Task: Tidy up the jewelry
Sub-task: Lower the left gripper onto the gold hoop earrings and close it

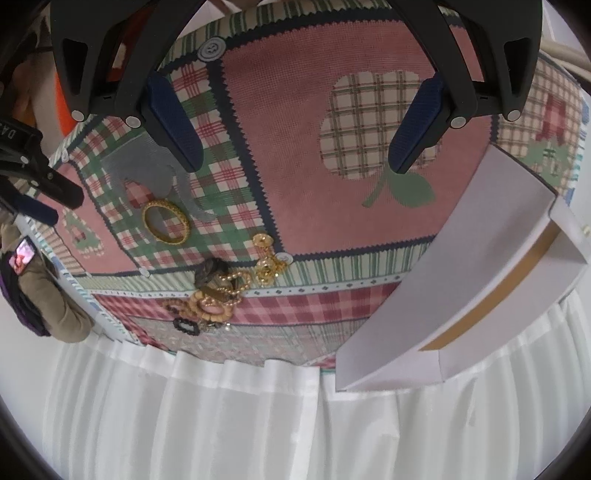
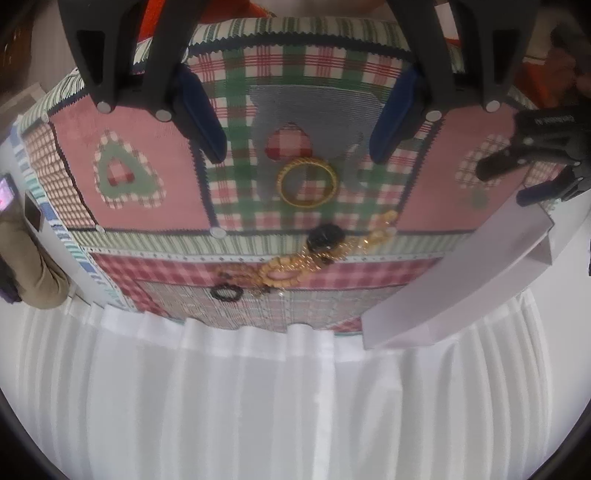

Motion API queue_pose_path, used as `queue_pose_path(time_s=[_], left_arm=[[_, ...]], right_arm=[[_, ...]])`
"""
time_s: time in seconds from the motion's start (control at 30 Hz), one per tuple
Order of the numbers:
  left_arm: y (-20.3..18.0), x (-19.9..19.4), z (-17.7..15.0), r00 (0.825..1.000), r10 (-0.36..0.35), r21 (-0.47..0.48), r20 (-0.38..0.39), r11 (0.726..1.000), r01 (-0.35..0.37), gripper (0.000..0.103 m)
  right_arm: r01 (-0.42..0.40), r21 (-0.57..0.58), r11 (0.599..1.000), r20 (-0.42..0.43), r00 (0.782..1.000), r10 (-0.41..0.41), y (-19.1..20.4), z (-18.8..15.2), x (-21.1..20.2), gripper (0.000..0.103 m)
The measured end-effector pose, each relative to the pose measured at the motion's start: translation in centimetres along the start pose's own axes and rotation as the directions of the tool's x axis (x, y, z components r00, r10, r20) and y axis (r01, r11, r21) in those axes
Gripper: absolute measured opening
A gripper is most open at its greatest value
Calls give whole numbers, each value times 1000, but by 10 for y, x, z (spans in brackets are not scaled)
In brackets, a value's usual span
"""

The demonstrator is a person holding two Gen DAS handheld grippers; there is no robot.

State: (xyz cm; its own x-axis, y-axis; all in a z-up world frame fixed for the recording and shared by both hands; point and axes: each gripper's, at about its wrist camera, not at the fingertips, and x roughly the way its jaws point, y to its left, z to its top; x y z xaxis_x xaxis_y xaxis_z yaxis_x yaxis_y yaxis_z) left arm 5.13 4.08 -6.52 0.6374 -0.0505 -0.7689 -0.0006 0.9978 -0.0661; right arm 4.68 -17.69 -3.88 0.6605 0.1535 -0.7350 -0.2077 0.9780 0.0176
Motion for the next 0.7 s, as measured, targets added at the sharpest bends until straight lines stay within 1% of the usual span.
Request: queue_pose_path(time_s=[0.1,0.23,0.37,0.47,0.7], left_arm=[[1,10,5,1000,8,10,-17,1000,-7,100],[4,23,19,999,14,26,-31,1000,-13,100],[4,31,33,999,10,41,-31,999,-9,100],[-1,40,44,999,11,71,-38,997,-8,100],[-21,75,73,998,-15,158,-63,987,25,100]], right_arm=[[-7,18,1000,-17,1000,7,-5,-3,6,81],[-10,24,1000,-19,1000,11,-8,-4,8,81],[-9,39,999,-26,1000,10,-13,-4,11,81],[-10,51,999,-35,999,11,-16,-5,14,81],[-10,68,998,-44,999,13,-22,-7,17,81]])
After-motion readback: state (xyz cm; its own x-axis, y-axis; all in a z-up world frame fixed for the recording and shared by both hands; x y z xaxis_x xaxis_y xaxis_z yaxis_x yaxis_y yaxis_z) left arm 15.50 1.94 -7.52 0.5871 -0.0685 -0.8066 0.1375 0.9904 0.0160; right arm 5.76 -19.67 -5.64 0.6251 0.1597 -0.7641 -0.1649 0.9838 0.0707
